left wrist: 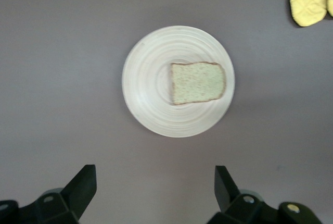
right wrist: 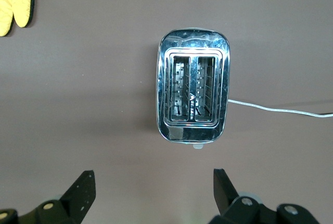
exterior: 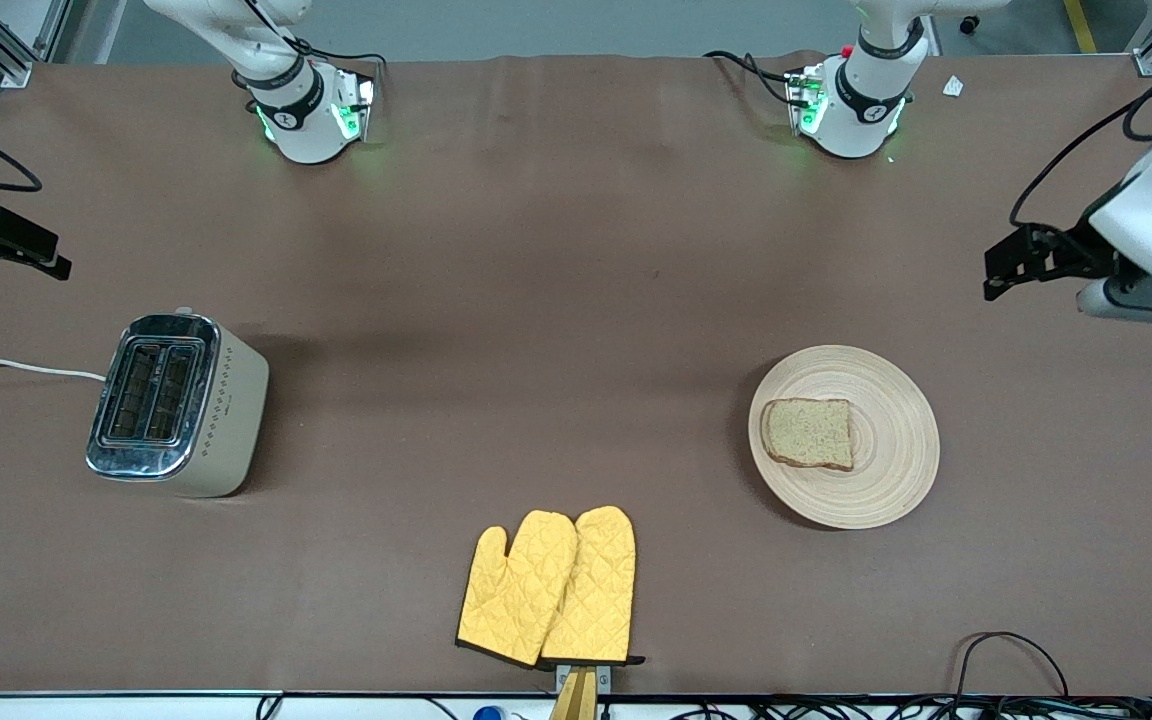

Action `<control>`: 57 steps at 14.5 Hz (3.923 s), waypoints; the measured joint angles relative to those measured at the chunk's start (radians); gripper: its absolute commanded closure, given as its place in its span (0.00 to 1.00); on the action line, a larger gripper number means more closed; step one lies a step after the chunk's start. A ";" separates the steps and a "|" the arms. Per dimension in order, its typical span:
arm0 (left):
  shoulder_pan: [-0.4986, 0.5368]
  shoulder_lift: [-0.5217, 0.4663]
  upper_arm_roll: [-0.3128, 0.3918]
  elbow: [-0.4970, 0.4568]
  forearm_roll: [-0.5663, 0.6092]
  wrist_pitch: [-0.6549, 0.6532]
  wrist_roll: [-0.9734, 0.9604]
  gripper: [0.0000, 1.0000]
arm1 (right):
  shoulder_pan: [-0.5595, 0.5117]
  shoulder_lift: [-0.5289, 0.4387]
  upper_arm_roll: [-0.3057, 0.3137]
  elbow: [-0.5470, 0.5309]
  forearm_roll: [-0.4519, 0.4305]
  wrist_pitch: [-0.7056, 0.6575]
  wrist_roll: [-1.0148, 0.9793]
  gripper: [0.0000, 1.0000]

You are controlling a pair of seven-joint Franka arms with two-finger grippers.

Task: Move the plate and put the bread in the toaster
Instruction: 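Reach the left gripper toward the rim of the wooden plate, then lower the left gripper and grip the wooden plate rim, then slide the plate with the left gripper toward the toaster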

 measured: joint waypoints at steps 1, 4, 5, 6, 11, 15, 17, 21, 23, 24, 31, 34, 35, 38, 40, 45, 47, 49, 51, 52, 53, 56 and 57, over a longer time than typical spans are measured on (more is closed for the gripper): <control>0.028 0.023 0.002 -0.001 -0.046 0.000 0.000 0.00 | 0.000 0.000 0.000 0.000 0.000 0.000 0.000 0.00; 0.136 0.117 0.006 -0.005 -0.177 0.002 0.051 0.00 | 0.000 0.000 0.000 0.000 0.000 -0.001 0.000 0.00; 0.172 0.157 0.007 -0.005 -0.217 0.005 0.074 0.00 | 0.000 0.000 0.000 0.000 0.000 -0.001 0.000 0.00; 0.210 0.202 0.008 -0.006 -0.260 0.011 0.100 0.00 | 0.000 0.000 0.000 0.000 0.000 -0.001 0.000 0.00; 0.374 0.462 0.011 -0.006 -0.428 0.047 0.382 0.00 | 0.000 0.000 0.001 0.000 0.000 -0.001 0.000 0.00; 0.410 0.626 0.010 0.001 -0.542 0.102 0.530 0.00 | 0.000 0.001 0.001 0.000 0.000 -0.001 0.000 0.00; 0.410 0.667 0.007 0.004 -0.574 0.118 0.557 0.00 | 0.000 0.001 0.001 0.000 0.000 -0.001 0.000 0.00; 0.409 0.724 0.005 0.005 -0.613 0.150 0.622 0.00 | 0.000 0.001 0.001 0.000 0.000 -0.001 0.000 0.00; 0.409 0.747 0.005 0.005 -0.642 0.156 0.637 0.13 | 0.000 0.001 0.001 0.000 0.000 -0.001 0.000 0.00; 0.408 0.755 0.004 0.006 -0.654 0.158 0.642 0.26 | 0.000 0.001 0.001 0.000 0.000 -0.001 0.000 0.00; 0.397 0.777 0.001 0.007 -0.674 0.185 0.762 0.91 | 0.000 0.001 0.001 0.000 0.000 -0.001 0.000 0.00; 0.401 0.782 -0.002 0.013 -0.694 0.170 0.828 0.98 | 0.000 0.001 0.001 0.000 0.000 -0.001 0.000 0.00; 0.400 0.782 -0.003 0.015 -0.695 0.170 0.851 0.99 | 0.000 0.001 0.001 0.000 0.000 -0.001 0.000 0.00; 0.400 0.782 -0.019 0.024 -0.695 0.170 0.871 0.99 | 0.000 0.001 0.001 0.000 0.000 -0.001 0.000 0.00; 0.399 0.782 -0.056 0.029 -0.695 0.171 0.848 0.99 | 0.000 0.001 0.001 0.000 0.000 -0.001 0.000 0.00; 0.385 0.782 -0.194 0.030 -0.692 0.201 0.648 0.99 | 0.000 0.001 0.001 0.000 0.000 0.000 0.000 0.00; 0.379 0.782 -0.249 0.031 -0.693 0.214 0.583 0.99 | 0.000 0.001 0.001 0.000 0.000 0.000 0.000 0.00; 0.348 0.782 -0.284 0.031 -0.695 0.245 0.537 0.99 | 0.000 0.001 0.001 0.000 0.000 0.000 0.000 0.00; 0.278 0.782 -0.291 0.031 -0.731 0.311 0.499 0.99 | -0.001 0.001 0.001 0.000 0.000 0.000 0.000 0.00; 0.234 0.782 -0.292 0.031 -0.772 0.353 0.487 0.99 | -0.001 0.001 0.000 0.000 0.000 -0.001 0.000 0.00; 0.190 0.782 -0.292 0.031 -0.815 0.398 0.483 0.99 | -0.003 0.001 0.000 0.000 0.000 -0.001 0.000 0.00; 0.062 0.784 -0.292 0.031 -0.909 0.530 0.480 0.98 | -0.008 0.001 0.000 0.000 0.000 -0.001 0.000 0.00; 0.024 0.786 -0.292 0.031 -0.928 0.571 0.480 0.98 | -0.009 0.001 0.000 0.000 0.000 -0.001 0.000 0.00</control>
